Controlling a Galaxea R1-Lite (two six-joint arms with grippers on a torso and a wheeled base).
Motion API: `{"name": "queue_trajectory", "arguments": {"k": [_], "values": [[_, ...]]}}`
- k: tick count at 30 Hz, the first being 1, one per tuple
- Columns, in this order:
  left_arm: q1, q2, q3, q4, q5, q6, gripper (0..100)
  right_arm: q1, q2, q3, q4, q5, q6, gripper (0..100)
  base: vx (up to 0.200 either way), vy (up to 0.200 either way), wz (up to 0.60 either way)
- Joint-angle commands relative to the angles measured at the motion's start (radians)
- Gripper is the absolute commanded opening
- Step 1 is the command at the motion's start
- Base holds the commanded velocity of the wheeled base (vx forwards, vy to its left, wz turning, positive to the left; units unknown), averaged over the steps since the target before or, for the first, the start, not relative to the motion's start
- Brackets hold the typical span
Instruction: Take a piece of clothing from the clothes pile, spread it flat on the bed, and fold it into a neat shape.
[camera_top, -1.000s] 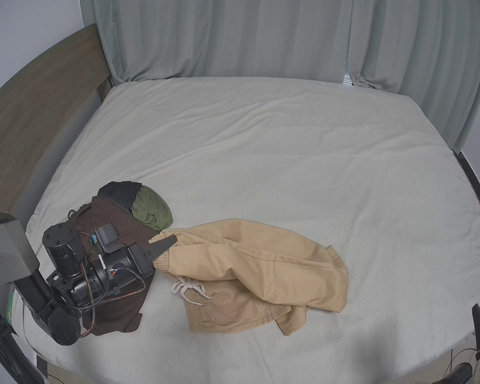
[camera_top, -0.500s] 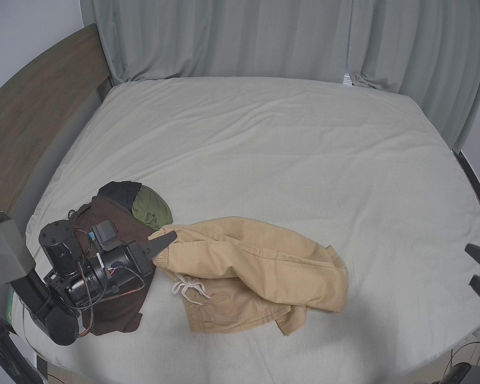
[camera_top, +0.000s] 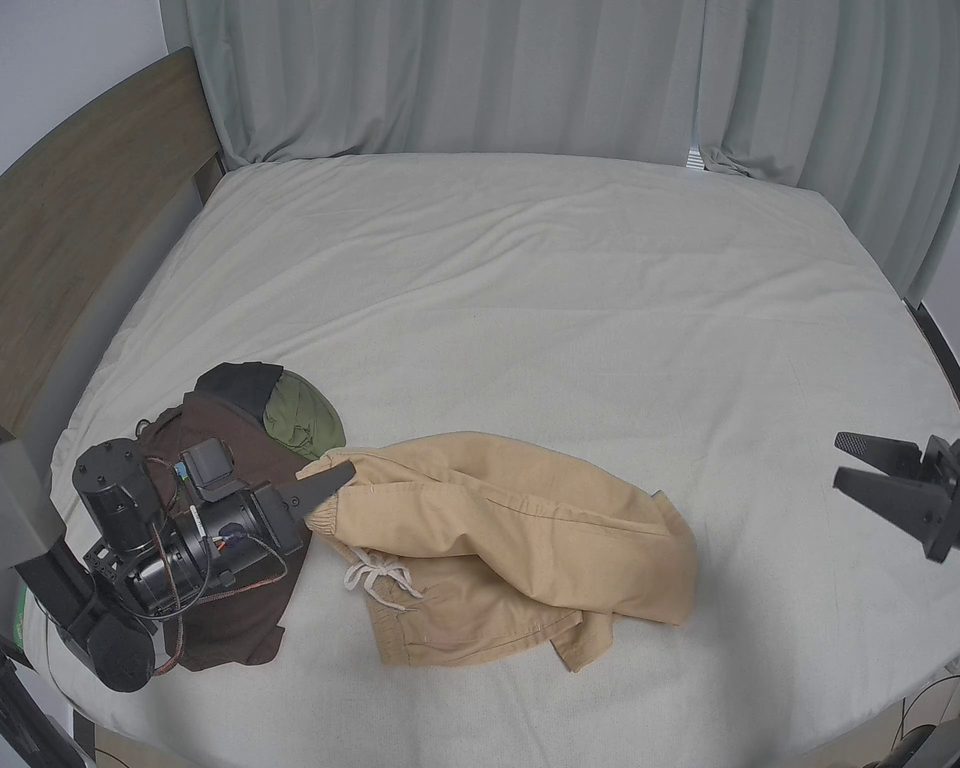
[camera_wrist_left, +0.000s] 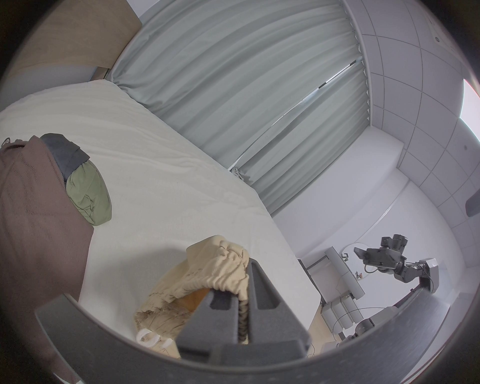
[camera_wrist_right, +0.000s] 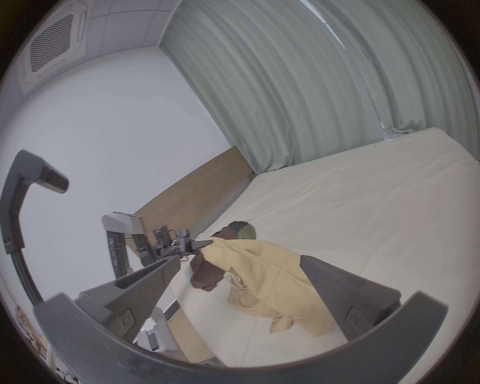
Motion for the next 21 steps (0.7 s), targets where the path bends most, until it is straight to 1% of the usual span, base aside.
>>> {"name": "queue_trajectory", "arguments": {"k": [1,3,7,12,13,15,21], "values": [[0.01,0.013,-0.008,0.0,-0.009,0.002,0,-0.121,0.153,0.006,-0.054,0.062,0.008,100,0.0,0.0,0.0],[0.01,0.009,-0.011,0.0,-0.007,0.0,0,-0.135,0.182,0.004,-0.056,0.074,0.009,100,0.0,0.0,0.0],[0.01,0.015,-0.013,0.0,-0.009,0.0,0,-0.144,0.256,0.009,-0.06,0.076,0.009,100,0.0,0.0,0.0],[0.01,0.024,-0.011,0.0,-0.009,0.0,0,-0.155,0.326,0.046,-0.132,0.082,0.009,100,0.0,0.0,0.0],[0.012,0.027,-0.014,0.0,-0.011,-0.001,0,-0.167,0.363,0.059,-0.175,0.088,0.009,100,0.0,0.0,0.0],[0.019,0.036,-0.016,0.0,-0.011,0.0,0,-0.176,0.405,0.072,-0.215,0.093,0.009,100,0.0,0.0,0.0],[0.031,0.039,-0.023,0.0,-0.011,0.0,0,-0.175,0.468,0.073,-0.234,0.094,0.022,100,0.0,0.0,0.0]]}}
